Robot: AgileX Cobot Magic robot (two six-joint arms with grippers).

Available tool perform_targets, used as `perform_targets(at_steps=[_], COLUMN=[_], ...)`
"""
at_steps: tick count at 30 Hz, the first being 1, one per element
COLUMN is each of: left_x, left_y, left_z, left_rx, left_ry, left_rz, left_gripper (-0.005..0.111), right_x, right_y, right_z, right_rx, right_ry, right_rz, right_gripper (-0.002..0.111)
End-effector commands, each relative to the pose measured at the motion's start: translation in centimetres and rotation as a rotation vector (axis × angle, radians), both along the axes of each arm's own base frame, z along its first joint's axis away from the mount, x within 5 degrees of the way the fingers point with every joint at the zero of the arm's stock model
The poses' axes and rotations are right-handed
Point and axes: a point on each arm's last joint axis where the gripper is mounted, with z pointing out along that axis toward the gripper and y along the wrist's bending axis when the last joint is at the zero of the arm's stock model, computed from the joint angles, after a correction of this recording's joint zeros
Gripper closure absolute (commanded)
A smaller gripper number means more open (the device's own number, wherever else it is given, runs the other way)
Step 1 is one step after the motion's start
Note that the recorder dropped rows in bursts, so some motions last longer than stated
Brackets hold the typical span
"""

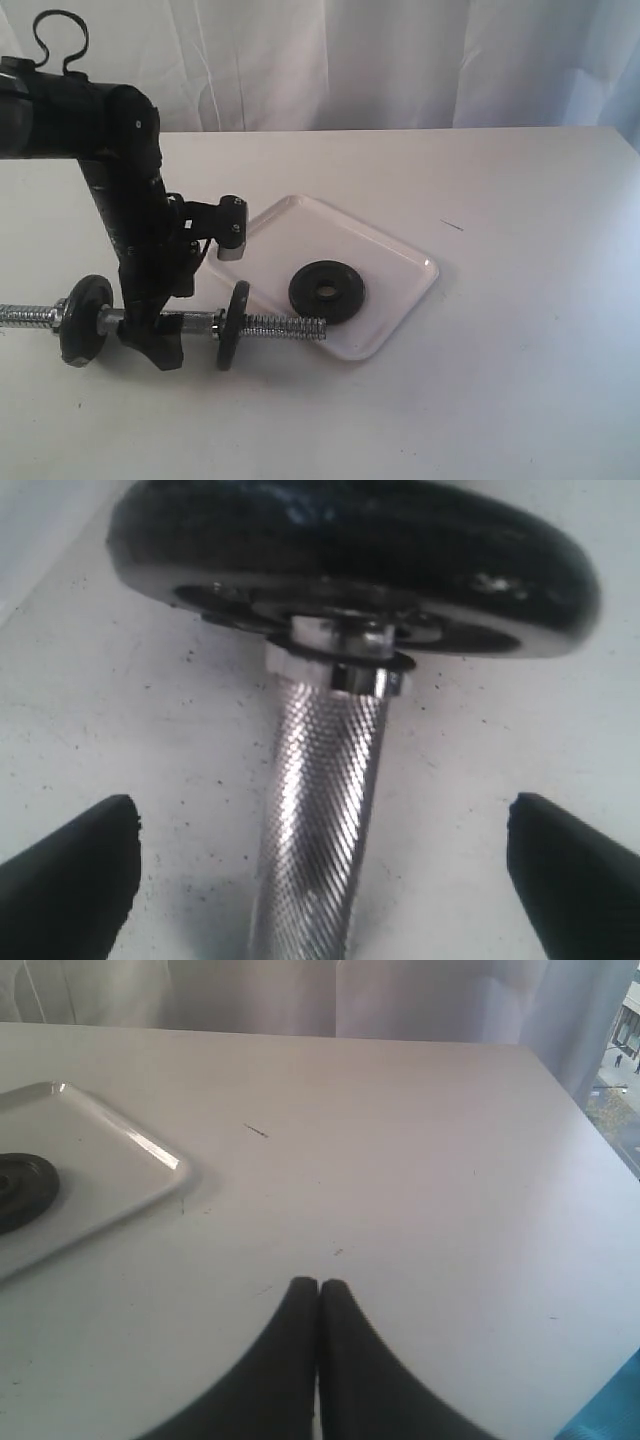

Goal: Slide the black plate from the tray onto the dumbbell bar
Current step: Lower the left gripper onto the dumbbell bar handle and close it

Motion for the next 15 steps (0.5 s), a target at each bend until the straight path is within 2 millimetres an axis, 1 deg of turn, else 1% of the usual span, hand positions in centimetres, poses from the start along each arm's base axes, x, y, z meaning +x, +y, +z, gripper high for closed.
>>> perform_targets(at_steps=[1, 9, 15], left_x=[0.5, 0.9, 1.2], left_y=[-0.5, -0.7, -0.6], left_z=[-1.0, -2.9, -3.0], left_rx=[-0.008, 0.006, 0.016], left_ry=[-0.015, 0.002, -0.022], left_rz=[-0.02, -0.046, -0.078], left_gripper=[0.009, 0.009, 0.009], right_x=[0.0, 0.0, 0.0], right_y=[0.0, 0.0, 0.0], right_z=[0.0, 0.0, 0.0], right_rx=[-0.005, -0.005, -0.005], right_ry=[-0.009, -0.009, -0.009], right_rz=[-0.001, -0.001, -0.001], right_gripper=[0.108, 0.108, 0.108])
